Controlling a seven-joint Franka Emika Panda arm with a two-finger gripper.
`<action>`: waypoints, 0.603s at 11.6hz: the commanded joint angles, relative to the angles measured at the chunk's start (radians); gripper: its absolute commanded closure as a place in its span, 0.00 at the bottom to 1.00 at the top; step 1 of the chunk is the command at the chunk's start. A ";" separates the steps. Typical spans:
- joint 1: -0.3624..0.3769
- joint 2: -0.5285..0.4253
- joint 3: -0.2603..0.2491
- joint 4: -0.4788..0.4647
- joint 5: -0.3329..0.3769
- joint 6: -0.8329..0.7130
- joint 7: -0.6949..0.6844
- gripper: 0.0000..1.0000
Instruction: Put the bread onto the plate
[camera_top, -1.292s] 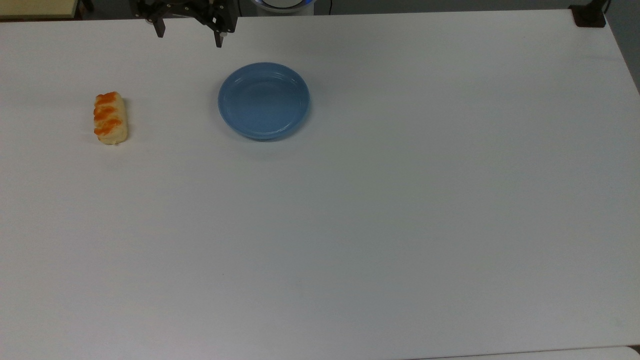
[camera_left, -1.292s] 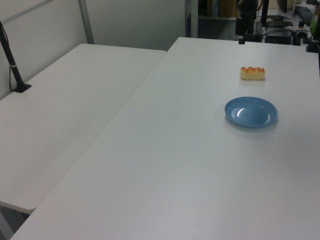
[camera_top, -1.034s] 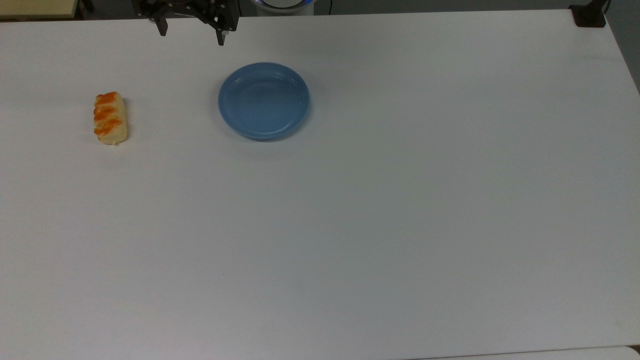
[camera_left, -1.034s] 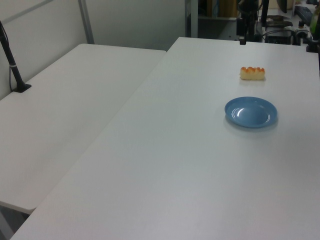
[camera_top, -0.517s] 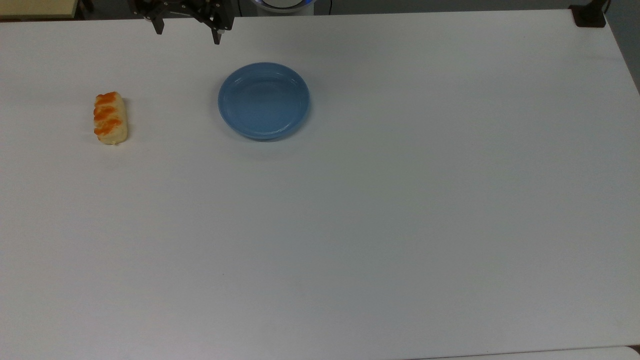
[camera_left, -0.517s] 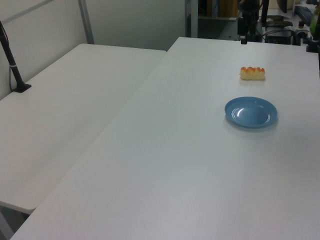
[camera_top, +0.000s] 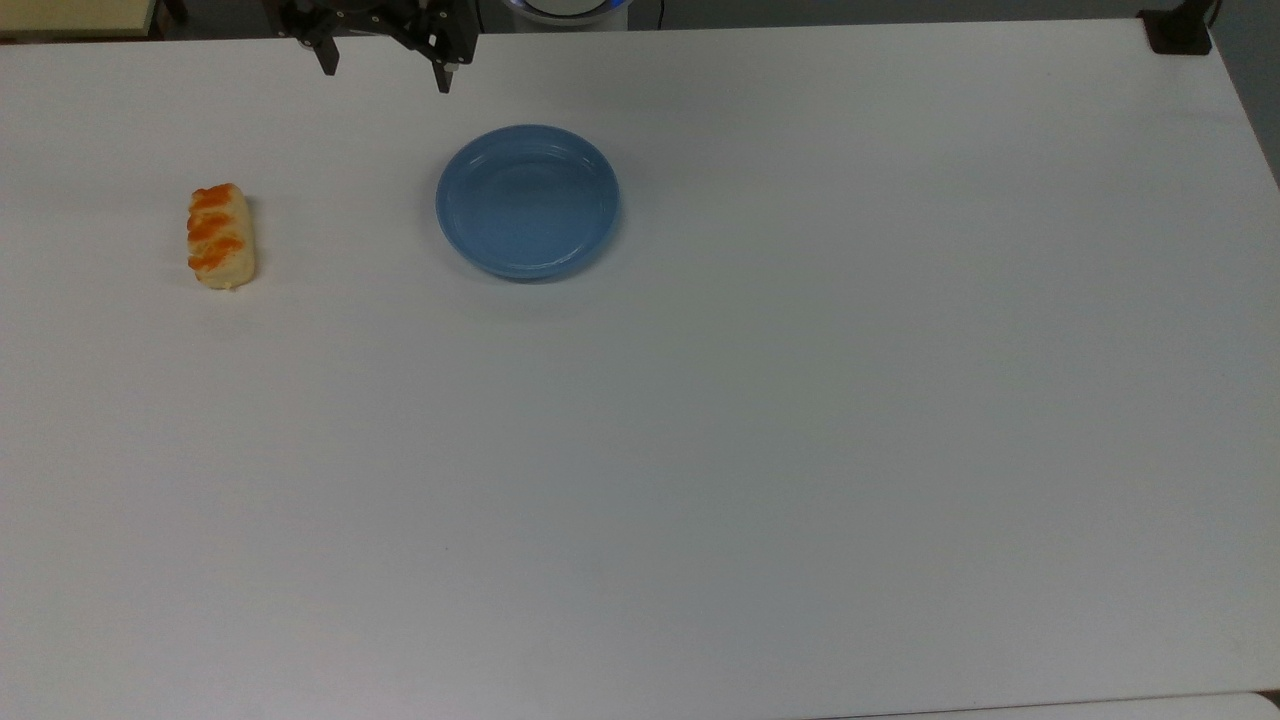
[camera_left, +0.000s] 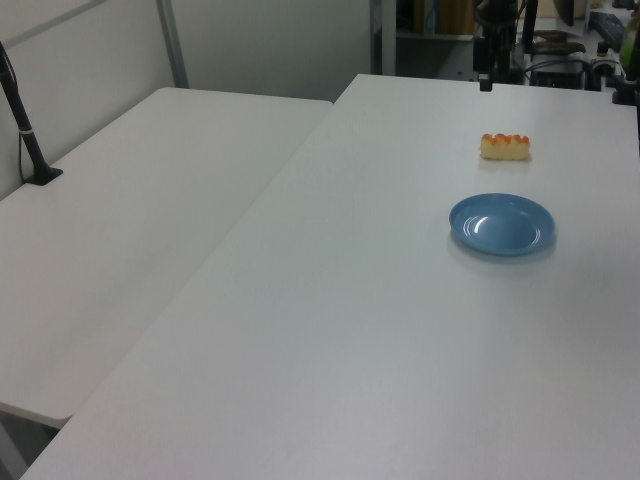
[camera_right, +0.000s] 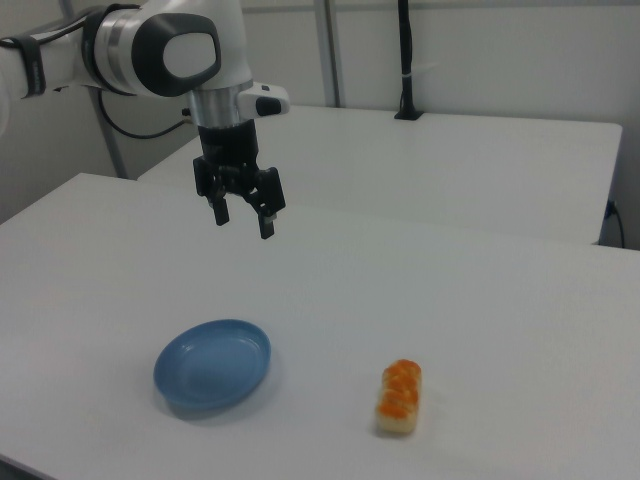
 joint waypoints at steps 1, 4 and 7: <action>-0.004 0.008 -0.016 0.019 0.014 -0.008 -0.092 0.00; -0.019 0.011 -0.016 0.016 0.011 0.014 -0.151 0.00; -0.044 0.026 -0.016 0.018 0.008 0.063 -0.152 0.00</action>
